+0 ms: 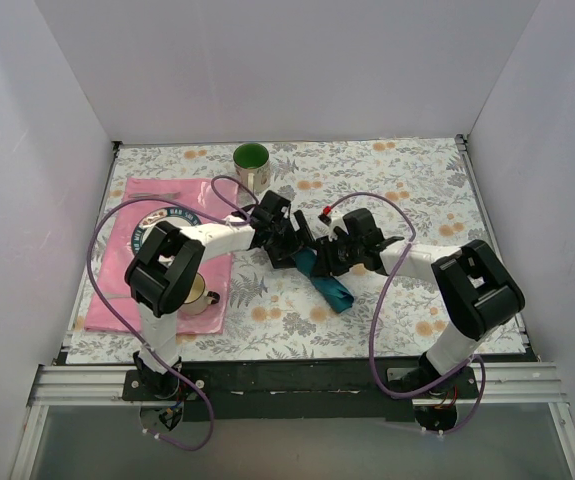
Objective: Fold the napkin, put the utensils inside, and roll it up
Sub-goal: Roll the napkin with the utensil
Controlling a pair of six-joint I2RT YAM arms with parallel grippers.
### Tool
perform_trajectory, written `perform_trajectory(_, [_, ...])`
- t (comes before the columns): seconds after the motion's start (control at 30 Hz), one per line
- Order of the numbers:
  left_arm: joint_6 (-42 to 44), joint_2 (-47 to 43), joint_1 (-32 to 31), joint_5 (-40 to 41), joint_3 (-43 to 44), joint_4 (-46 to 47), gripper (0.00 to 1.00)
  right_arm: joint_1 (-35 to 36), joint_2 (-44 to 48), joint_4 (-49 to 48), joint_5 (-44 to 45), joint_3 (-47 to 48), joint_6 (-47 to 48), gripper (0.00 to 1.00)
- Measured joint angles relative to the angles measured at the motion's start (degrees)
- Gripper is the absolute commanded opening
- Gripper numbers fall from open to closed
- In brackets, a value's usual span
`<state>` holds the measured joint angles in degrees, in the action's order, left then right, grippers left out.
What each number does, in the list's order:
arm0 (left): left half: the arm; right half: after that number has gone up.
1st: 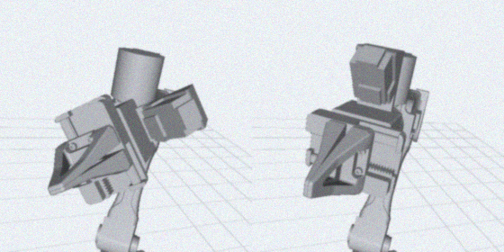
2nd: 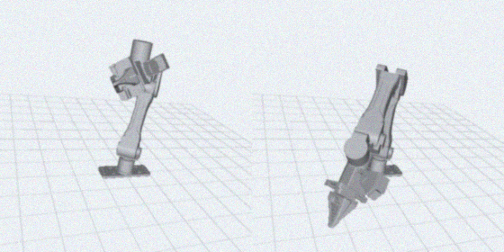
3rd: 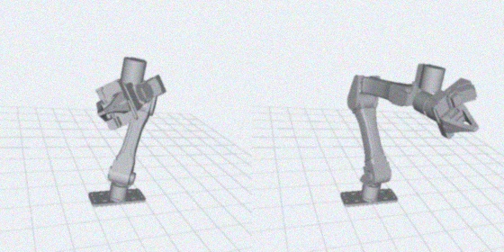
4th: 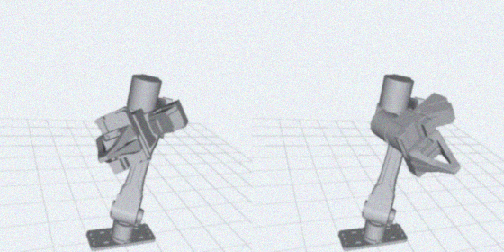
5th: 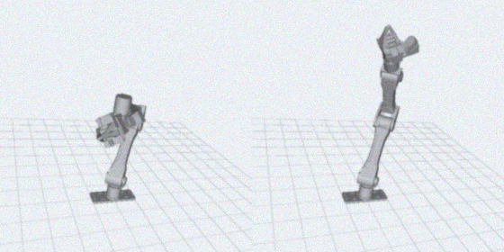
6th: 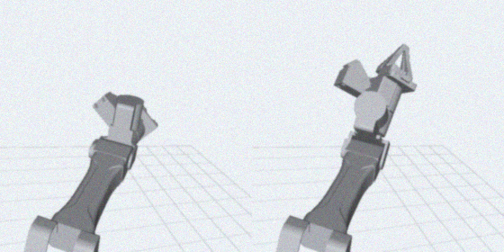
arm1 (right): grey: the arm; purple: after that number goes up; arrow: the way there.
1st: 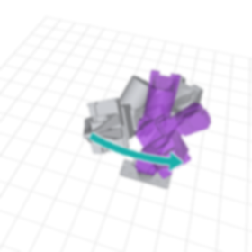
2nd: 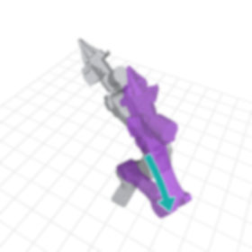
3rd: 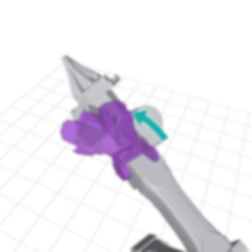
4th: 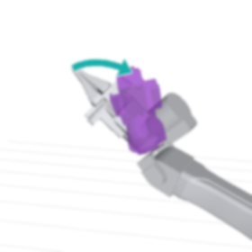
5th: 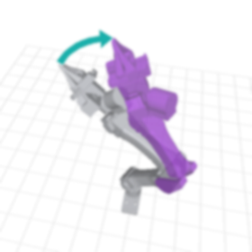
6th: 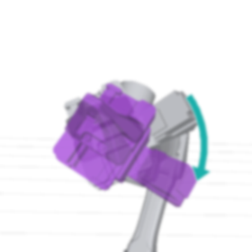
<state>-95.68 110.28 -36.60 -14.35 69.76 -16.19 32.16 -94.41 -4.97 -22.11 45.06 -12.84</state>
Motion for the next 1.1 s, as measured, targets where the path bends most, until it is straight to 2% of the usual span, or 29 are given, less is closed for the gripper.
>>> perform_trajectory(0.3, [-1.5, 1.6, -0.3, -0.4, 0.9, 0.7, 0.65, -4.1, -3.0, -7.2, -9.9, -2.1, -5.4, 0.42])
perform_trajectory(0.37, [-1.7, 1.4, -0.3, -0.4, 0.1, 1.6, 0.65, -4.3, -3.2, -7.4, -10.4, -2.1, -5.6, 0.49])
perform_trajectory(0.53, [-1.7, 0.3, -0.3, -0.2, -2.1, 4.0, 0.69, -3.7, -2.8, -6.4, -11.0, -1.6, -4.7, 0.70])
perform_trajectory(0.63, [-1.4, -0.3, -0.5, 0.0, -3.1, 5.4, 0.76, -2.3, -1.9, -4.1, -9.1, -0.6, -2.8, 0.77])
perform_trajectory(0.83, [0.5, -3.1, -0.6, 2.0, -5.7, 6.3, 0.84, 0.4, 0.0, 2.5, -3.6, 1.5, 1.1, 0.82])
perform_trajectory(1.1, [4.1, -7.2, 0.6, 4.3, -8.4, 2.4, 0.89, 1.4, 1.5, 11.3, 1.2, 4.1, 4.0, 0.82])
